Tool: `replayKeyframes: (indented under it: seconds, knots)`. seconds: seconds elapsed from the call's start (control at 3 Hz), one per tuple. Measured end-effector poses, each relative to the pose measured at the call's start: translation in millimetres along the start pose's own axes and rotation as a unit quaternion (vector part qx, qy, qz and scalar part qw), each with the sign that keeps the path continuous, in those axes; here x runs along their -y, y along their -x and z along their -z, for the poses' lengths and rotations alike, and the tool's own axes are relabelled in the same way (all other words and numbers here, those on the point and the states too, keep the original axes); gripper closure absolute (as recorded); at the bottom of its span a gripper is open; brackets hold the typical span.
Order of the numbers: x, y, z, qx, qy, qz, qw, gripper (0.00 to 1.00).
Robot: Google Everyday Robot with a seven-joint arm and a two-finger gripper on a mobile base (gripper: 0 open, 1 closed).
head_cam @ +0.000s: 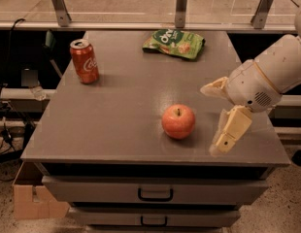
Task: Pick apple
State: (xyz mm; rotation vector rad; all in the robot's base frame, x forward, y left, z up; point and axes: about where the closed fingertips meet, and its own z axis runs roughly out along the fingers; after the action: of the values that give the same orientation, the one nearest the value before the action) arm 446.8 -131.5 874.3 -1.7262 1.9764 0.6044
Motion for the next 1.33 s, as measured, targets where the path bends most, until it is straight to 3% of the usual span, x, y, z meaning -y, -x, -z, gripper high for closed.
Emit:
replayKeyframes:
  seconds: [0.33,0.67,1.33]
  knots:
    - [-2.1,12.8,-23.8,0.044,0.013,0.022,0.9987,0.00]
    - [6.1,12.0,-44.5,0.068,0.014,0.032,0.9971,0.00]
    - [21.7,22.3,-63.9,0.107,0.025,0.015,0.9938,0.48]
